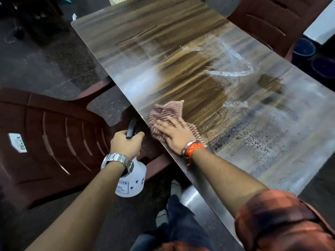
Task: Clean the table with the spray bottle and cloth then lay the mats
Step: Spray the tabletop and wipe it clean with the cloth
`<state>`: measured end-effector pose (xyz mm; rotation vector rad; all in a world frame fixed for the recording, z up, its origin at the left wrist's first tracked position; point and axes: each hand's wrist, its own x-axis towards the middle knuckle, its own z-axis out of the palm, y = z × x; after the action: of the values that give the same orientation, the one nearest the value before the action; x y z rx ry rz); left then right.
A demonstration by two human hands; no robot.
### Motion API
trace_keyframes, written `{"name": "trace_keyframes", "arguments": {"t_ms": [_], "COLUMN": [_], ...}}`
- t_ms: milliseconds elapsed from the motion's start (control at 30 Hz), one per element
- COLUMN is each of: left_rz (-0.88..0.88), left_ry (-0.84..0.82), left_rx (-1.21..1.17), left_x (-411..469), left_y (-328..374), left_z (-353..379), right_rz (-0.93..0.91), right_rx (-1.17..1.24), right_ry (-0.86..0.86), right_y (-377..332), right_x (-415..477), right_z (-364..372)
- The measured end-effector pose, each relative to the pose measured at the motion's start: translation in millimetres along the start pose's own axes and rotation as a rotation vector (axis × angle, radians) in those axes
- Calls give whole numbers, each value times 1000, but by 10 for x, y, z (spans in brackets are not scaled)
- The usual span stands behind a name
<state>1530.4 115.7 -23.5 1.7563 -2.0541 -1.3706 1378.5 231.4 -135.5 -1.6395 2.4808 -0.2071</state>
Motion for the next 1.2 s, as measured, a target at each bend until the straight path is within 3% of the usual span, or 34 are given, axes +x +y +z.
{"name": "trace_keyframes", "arguments": {"t_ms": [167,233,400,600,967,1200], "left_rz": [6,12,5,-20,-175,-308], "left_ry": [-30,-52,-108,-74,109,121], "left_rx": [-21,-22,4,20,-96,-252], "left_x": [-312,-447,-859,-1186,-1960,-2457], "left_y": [-240,-293,-345,-340,-380,-383], "left_z": [46,134,357,524,1137,1475], "right_rz": [557,636,129,-50,-227,34], "right_rx": [80,93,-18,24,41,43], "right_ry": [74,76,-4,-22,-79,7], "right_y": [658,622,-37,-5,424,1037], "right_x": [-786,-1031,-1351,-1546,-1959,-2346], "right_z": [-90,-97,22,28,-9,-76]}}
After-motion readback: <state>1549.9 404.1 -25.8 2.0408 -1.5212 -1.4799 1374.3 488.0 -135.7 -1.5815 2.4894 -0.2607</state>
